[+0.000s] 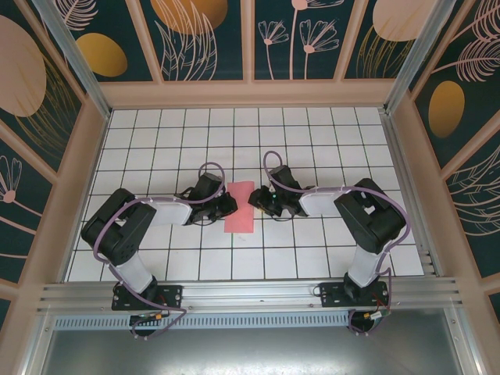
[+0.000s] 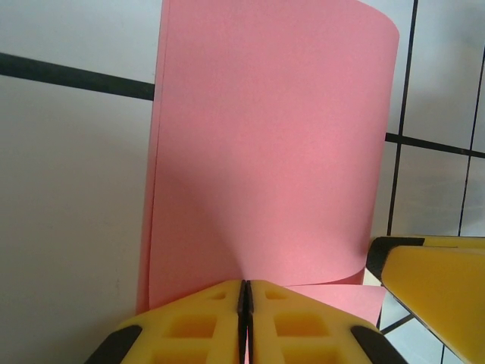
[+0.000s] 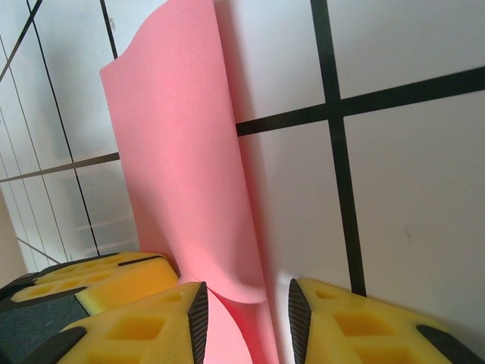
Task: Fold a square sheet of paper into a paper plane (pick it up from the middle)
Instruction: Fold the triangle a second time at the center of the table.
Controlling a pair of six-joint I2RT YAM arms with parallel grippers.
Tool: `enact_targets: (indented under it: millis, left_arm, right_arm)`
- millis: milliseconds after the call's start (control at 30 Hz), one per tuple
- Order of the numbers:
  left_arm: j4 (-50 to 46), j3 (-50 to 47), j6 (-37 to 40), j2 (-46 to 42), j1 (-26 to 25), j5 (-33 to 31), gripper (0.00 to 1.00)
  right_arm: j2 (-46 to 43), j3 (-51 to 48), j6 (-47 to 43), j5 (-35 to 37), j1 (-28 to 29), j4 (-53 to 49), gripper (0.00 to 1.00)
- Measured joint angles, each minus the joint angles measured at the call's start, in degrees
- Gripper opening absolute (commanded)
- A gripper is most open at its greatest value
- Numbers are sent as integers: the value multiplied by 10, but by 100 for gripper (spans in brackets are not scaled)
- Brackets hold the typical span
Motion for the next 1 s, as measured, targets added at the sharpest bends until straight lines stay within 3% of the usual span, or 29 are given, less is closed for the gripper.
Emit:
enact_targets:
  millis: [133,633,1000]
  left_arm:
    - [1,0,3,0,0,0,12]
    - [1,0,4,-1,0,-1,12]
    - [-12,0,4,-8,0,-9,12]
  right_arm:
    - [4,1,4,-6,-1,1,32]
    - [10,-9,25,-40,0,33,33]
    - [-20,-71,31,-80,5,86,34]
